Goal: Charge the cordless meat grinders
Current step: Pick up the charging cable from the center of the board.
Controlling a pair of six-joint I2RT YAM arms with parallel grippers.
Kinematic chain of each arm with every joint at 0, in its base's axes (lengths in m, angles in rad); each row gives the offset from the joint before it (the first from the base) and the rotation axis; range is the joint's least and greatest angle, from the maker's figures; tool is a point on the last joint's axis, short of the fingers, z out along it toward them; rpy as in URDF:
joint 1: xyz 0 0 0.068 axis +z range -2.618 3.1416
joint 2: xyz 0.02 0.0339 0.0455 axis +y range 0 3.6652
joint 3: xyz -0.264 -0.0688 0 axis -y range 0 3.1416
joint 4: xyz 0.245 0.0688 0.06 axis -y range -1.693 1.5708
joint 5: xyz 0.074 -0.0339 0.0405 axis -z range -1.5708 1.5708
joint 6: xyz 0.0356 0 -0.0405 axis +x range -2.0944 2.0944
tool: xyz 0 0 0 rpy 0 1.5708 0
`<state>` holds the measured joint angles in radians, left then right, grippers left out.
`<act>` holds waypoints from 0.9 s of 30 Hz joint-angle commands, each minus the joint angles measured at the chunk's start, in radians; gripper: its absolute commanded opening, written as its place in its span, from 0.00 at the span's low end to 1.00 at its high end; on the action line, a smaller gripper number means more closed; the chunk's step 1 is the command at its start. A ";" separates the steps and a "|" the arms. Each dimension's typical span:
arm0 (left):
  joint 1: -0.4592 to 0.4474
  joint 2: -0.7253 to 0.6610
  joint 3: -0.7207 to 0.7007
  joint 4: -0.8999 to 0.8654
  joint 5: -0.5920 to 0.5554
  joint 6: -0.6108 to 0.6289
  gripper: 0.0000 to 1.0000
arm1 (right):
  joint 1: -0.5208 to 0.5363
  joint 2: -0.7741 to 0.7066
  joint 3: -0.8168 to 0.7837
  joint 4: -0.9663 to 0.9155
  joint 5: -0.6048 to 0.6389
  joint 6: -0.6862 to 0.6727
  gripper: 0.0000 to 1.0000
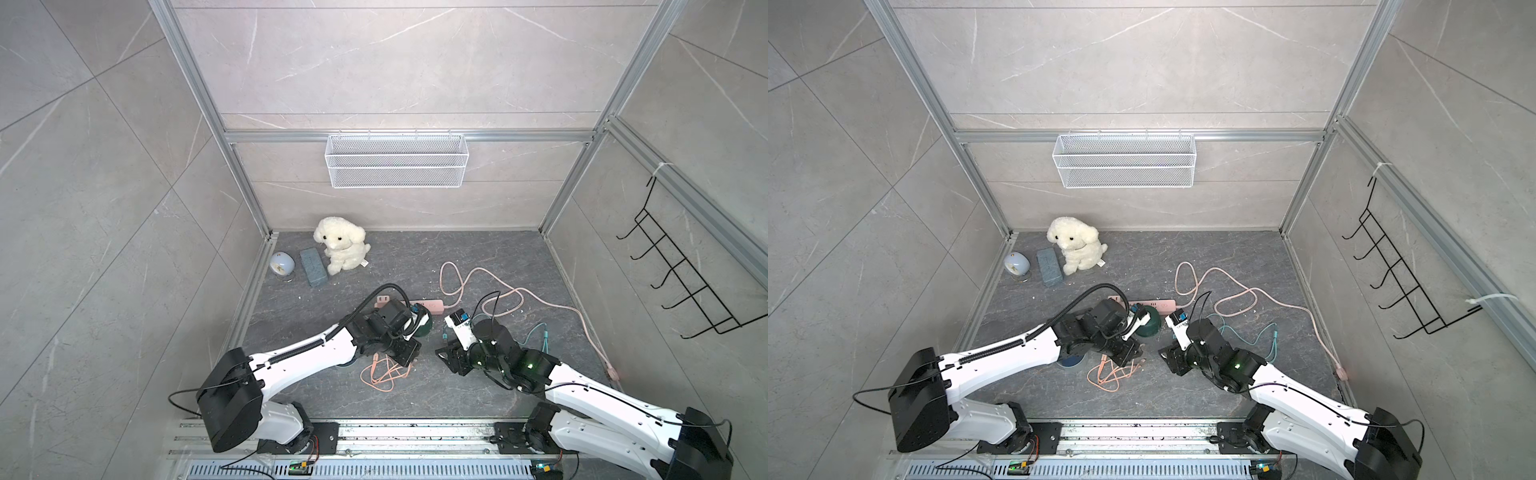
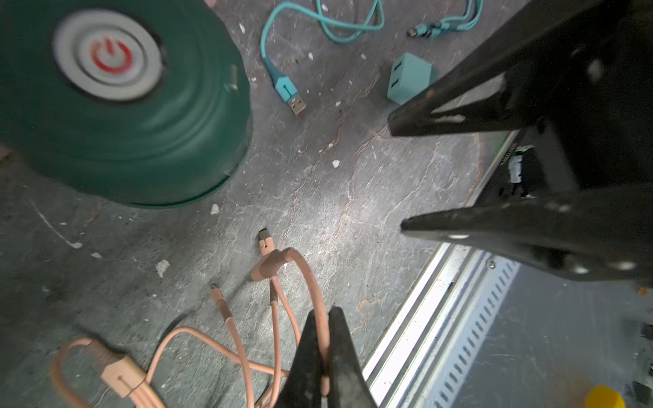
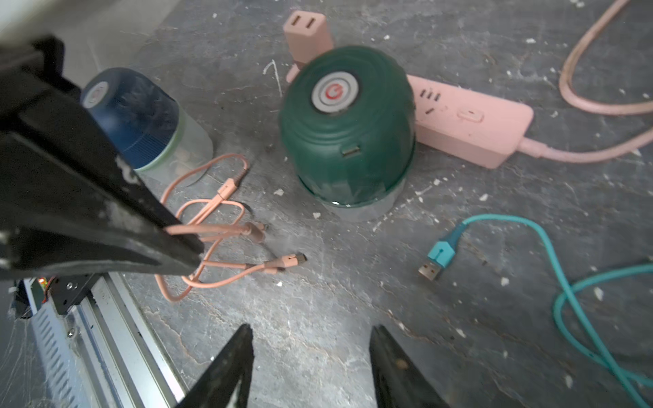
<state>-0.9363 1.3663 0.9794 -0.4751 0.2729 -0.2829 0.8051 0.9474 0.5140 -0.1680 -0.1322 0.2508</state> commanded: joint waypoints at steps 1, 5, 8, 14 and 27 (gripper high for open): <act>0.023 -0.049 0.061 -0.089 0.123 0.028 0.00 | 0.015 0.005 0.005 0.083 -0.076 -0.166 0.57; 0.045 -0.073 0.095 -0.145 0.198 0.046 0.00 | 0.030 0.014 0.023 0.113 -0.122 -0.291 0.59; 0.055 -0.092 0.111 -0.168 0.247 0.057 0.00 | 0.032 0.027 0.049 0.135 -0.139 -0.373 0.63; 0.056 -0.106 0.131 -0.214 0.279 0.075 0.00 | 0.034 0.129 0.127 0.157 -0.241 -0.451 0.62; 0.056 -0.158 0.107 -0.218 0.267 0.076 0.00 | 0.034 0.248 0.231 0.111 -0.358 -0.441 0.32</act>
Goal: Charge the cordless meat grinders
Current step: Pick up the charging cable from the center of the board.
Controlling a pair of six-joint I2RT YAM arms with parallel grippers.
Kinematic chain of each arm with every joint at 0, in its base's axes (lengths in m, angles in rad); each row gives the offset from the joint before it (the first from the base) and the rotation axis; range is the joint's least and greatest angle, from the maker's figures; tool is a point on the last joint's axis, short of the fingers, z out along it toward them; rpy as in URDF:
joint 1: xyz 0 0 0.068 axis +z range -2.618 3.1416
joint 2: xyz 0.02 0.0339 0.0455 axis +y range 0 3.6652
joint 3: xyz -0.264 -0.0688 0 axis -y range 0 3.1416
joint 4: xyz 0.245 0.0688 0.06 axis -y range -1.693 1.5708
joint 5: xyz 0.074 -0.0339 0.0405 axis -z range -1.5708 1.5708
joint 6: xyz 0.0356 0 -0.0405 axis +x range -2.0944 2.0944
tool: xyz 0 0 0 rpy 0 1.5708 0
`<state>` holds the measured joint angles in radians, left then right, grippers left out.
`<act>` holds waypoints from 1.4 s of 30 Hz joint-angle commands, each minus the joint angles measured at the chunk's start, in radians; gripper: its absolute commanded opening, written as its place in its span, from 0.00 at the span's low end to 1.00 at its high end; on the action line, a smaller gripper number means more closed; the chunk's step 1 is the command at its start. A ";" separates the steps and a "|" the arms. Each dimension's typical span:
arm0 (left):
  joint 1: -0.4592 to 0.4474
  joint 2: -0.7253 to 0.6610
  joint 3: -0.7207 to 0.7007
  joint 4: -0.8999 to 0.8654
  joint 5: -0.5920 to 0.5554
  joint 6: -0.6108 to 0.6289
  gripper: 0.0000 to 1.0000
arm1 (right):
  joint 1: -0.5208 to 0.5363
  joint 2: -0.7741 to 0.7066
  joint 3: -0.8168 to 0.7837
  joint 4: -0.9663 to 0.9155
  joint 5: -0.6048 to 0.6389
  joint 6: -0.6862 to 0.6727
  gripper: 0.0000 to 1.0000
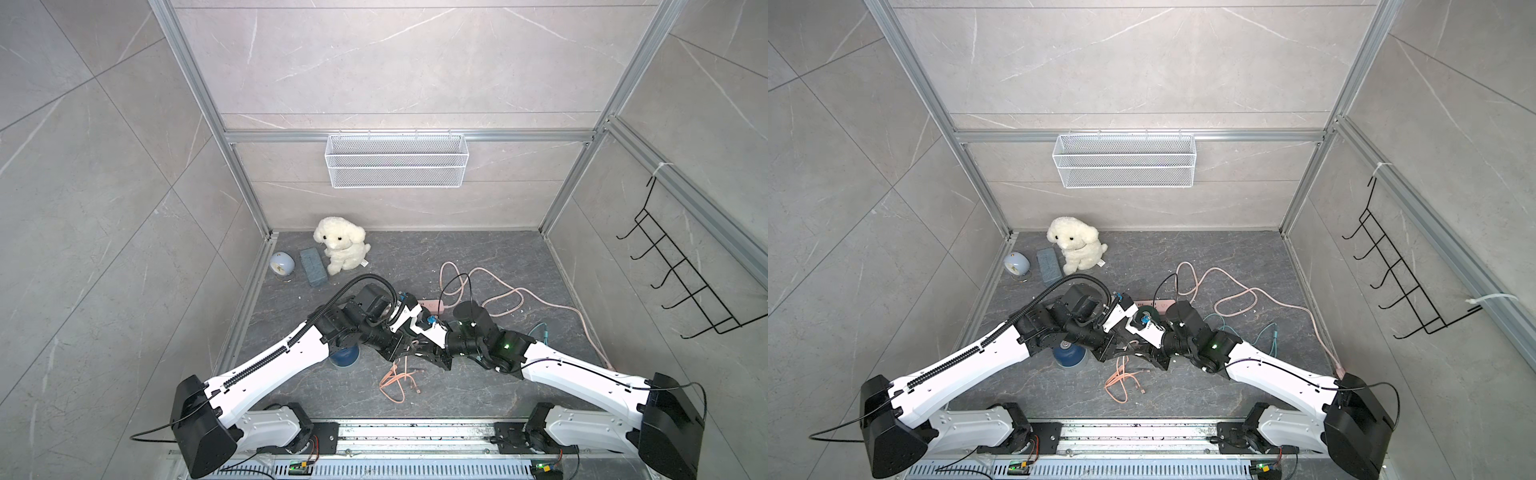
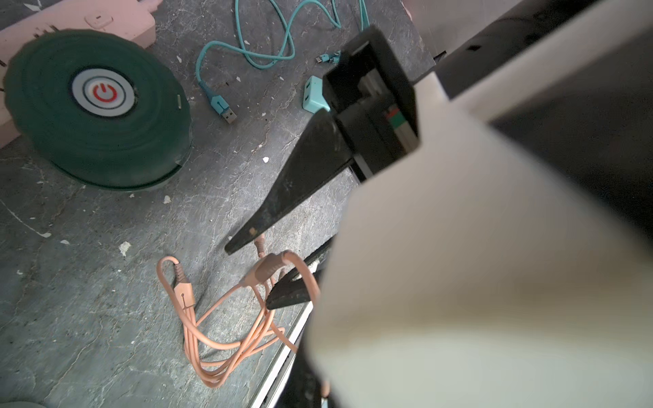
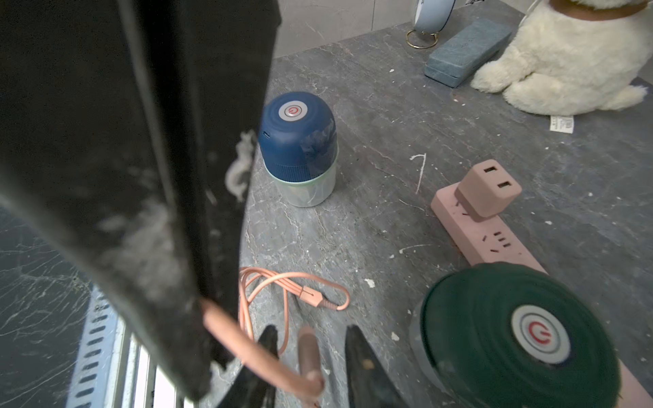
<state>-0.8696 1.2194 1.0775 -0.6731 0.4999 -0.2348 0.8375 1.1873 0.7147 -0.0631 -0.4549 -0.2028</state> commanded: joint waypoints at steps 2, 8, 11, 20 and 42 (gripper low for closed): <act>-0.011 -0.009 0.009 -0.027 0.031 0.030 0.00 | 0.002 0.007 0.036 0.011 -0.058 0.024 0.29; -0.011 -0.008 0.006 -0.035 0.005 0.033 0.00 | 0.002 0.018 0.067 -0.020 -0.054 0.036 0.25; -0.011 0.001 0.006 -0.044 -0.004 0.034 0.00 | 0.002 0.016 0.078 -0.046 -0.050 0.035 0.28; -0.009 0.013 -0.002 -0.042 0.000 0.030 0.00 | 0.000 0.001 0.091 -0.078 -0.052 0.035 0.33; -0.004 -0.047 -0.077 0.052 0.028 -0.024 0.00 | -0.024 -0.014 0.067 0.037 -0.056 0.046 0.29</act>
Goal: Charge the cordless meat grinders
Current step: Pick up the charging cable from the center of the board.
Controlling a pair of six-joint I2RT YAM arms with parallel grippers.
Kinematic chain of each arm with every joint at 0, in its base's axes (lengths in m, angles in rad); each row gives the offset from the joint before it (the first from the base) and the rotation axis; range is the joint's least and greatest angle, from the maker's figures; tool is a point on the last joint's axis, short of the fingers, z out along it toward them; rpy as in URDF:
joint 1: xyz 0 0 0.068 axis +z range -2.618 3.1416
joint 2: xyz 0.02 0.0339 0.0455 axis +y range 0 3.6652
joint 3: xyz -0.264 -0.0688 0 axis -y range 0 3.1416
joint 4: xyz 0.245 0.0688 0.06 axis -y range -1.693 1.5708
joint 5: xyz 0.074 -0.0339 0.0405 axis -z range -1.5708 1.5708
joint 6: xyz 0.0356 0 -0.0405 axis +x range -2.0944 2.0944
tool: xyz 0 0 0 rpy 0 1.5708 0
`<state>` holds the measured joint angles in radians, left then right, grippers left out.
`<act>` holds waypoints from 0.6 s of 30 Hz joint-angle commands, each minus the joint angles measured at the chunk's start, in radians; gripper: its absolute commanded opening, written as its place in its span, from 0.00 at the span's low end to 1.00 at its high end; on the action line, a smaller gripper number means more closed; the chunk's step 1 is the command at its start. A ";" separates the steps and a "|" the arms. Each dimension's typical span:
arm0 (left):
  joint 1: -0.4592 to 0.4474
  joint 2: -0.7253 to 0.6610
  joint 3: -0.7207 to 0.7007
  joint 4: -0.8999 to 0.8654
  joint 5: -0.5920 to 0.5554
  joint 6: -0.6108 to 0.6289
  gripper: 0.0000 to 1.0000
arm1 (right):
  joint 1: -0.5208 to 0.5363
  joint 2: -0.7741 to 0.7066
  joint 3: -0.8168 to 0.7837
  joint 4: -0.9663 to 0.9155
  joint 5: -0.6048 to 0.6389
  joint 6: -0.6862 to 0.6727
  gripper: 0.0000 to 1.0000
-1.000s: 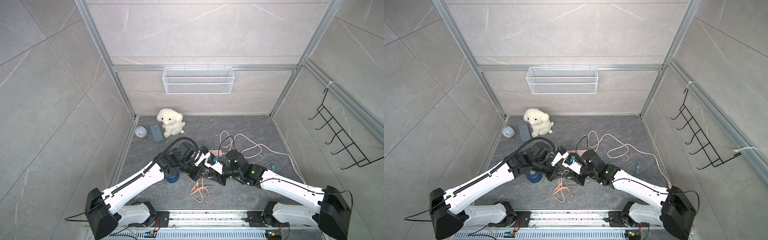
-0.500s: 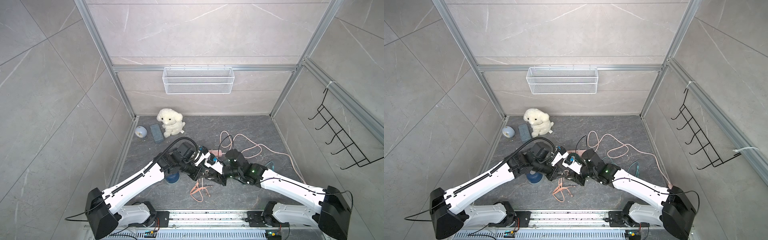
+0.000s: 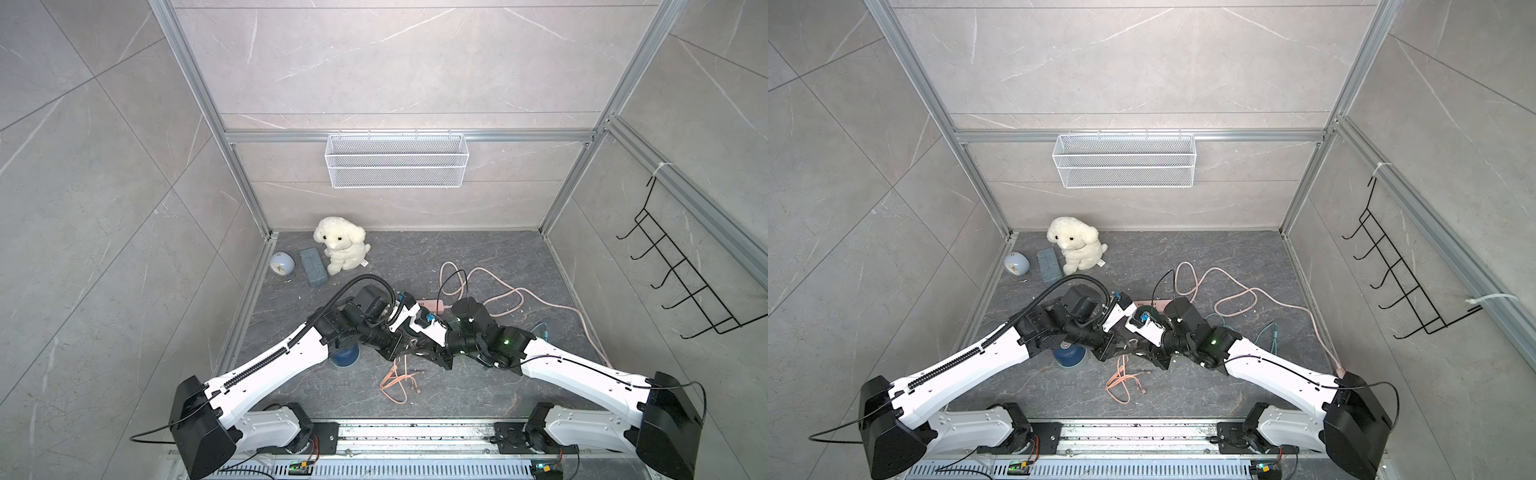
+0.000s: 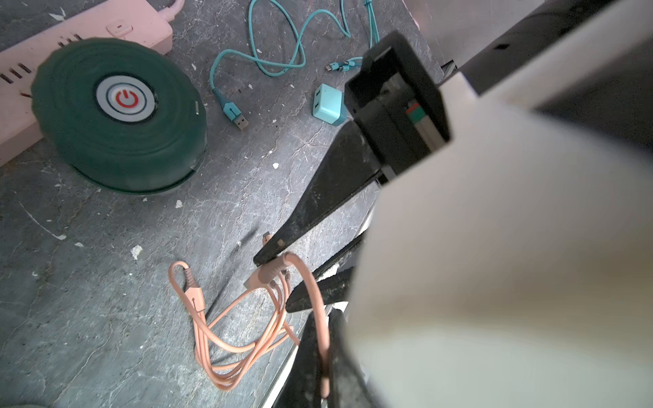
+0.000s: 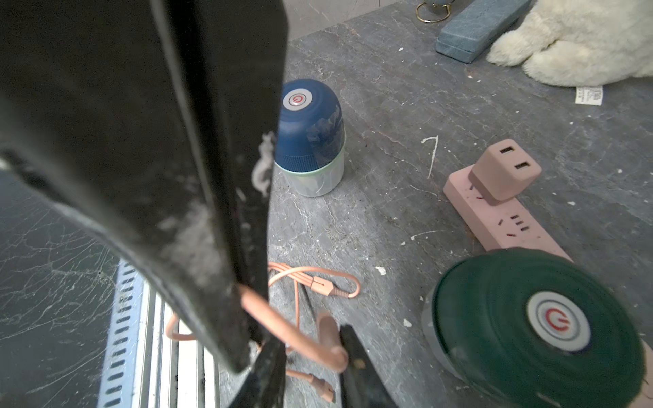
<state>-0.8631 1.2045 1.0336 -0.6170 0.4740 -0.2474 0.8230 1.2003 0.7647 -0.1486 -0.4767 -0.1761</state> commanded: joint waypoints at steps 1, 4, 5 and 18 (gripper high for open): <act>-0.005 -0.045 -0.045 0.013 0.056 -0.024 0.00 | -0.009 -0.030 0.011 0.132 -0.063 0.011 0.29; 0.027 -0.084 -0.078 0.060 0.090 -0.066 0.00 | -0.009 -0.048 -0.016 0.154 -0.112 -0.017 0.36; 0.036 -0.097 -0.084 0.070 0.102 -0.077 0.00 | -0.010 -0.056 -0.025 0.155 -0.114 -0.026 0.38; 0.047 -0.122 -0.086 0.071 0.160 -0.085 0.00 | -0.029 -0.032 -0.015 0.138 -0.149 -0.065 0.45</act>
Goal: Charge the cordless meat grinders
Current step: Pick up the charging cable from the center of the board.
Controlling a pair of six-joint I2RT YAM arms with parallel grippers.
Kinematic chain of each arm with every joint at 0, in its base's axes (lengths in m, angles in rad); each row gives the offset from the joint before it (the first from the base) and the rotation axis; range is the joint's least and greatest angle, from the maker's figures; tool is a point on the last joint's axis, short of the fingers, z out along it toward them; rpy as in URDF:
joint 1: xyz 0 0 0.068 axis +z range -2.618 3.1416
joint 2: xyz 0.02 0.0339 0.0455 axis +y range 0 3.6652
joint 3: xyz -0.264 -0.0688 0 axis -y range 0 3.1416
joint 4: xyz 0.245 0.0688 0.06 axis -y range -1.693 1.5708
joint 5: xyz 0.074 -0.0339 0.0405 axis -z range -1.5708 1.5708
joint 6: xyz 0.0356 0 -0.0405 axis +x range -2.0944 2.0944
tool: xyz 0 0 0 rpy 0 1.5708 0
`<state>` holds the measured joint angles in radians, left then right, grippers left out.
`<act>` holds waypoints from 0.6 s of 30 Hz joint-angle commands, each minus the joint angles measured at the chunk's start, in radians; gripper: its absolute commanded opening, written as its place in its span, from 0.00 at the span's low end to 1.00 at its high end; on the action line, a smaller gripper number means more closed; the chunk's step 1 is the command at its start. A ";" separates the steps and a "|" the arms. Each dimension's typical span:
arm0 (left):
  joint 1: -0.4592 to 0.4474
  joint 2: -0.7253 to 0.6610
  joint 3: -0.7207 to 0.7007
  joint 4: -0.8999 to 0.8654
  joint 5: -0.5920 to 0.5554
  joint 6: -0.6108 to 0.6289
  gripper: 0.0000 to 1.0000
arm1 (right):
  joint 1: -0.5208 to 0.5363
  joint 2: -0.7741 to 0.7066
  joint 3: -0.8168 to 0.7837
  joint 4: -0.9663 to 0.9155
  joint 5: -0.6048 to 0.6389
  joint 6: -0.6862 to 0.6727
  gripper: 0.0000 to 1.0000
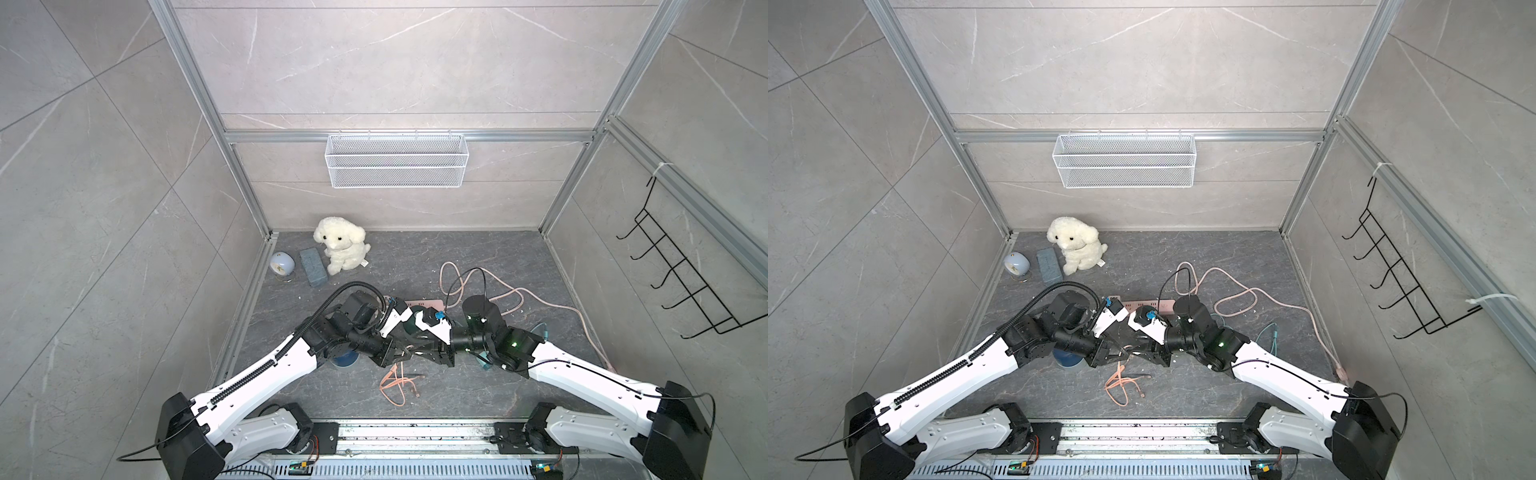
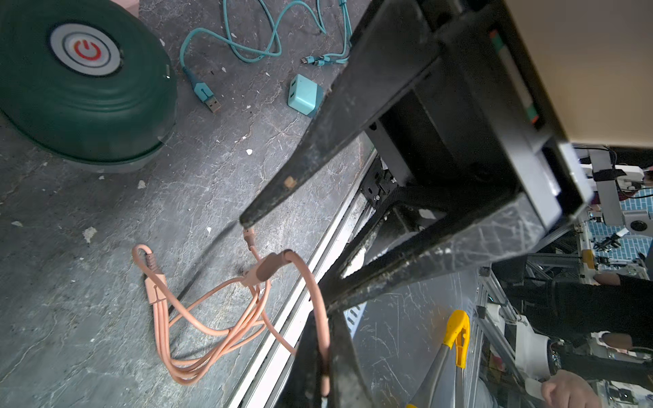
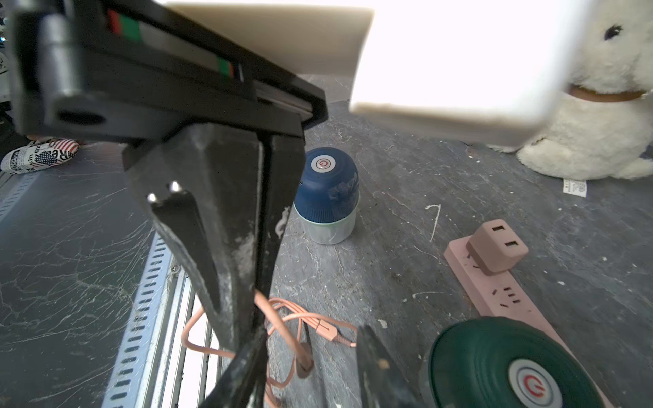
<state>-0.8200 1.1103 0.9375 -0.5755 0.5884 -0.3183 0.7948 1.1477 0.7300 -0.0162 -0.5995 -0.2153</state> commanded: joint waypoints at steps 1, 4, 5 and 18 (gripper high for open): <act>0.004 -0.029 0.015 0.022 0.042 -0.013 0.00 | 0.000 0.025 0.019 0.004 -0.026 -0.030 0.46; 0.005 -0.033 0.023 0.017 0.035 -0.008 0.00 | -0.001 0.045 0.028 -0.012 -0.025 -0.038 0.46; 0.005 -0.031 0.028 0.013 0.032 -0.004 0.00 | 0.000 0.052 0.030 -0.013 -0.024 -0.038 0.45; 0.010 -0.028 0.051 -0.011 0.015 0.019 0.00 | -0.003 0.093 0.079 -0.064 -0.061 -0.003 0.14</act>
<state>-0.8173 1.1007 0.9386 -0.5804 0.5858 -0.3141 0.7925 1.2236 0.7673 -0.0422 -0.6327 -0.2325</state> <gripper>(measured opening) 0.061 0.164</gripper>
